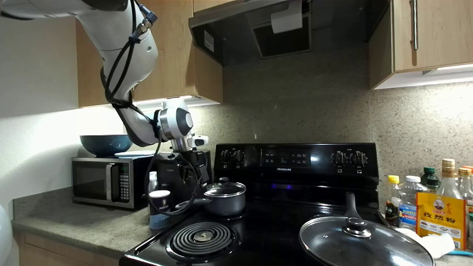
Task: Move the pot on the front left plate to the back left plate
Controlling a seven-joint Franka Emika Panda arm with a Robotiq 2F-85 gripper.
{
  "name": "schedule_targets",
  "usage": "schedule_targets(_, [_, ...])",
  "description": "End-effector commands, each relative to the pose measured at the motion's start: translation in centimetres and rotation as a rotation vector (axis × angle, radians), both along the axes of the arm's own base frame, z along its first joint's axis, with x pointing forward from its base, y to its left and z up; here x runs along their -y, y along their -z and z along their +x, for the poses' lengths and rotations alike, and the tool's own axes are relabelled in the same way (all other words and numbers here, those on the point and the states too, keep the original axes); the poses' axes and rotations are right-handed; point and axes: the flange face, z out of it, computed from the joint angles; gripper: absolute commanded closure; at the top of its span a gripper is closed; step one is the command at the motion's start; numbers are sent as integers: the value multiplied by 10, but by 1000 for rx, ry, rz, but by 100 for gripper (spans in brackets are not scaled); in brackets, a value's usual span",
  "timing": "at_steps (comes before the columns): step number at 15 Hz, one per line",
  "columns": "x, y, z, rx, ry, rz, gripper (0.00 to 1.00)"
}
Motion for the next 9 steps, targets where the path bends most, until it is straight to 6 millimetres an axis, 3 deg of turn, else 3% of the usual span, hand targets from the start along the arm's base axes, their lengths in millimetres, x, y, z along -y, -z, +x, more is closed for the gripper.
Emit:
schedule_targets(1, [6,-2,1,2,12,0,0])
schedule_targets(9, [-23,43,0,-110,-25,-29,0])
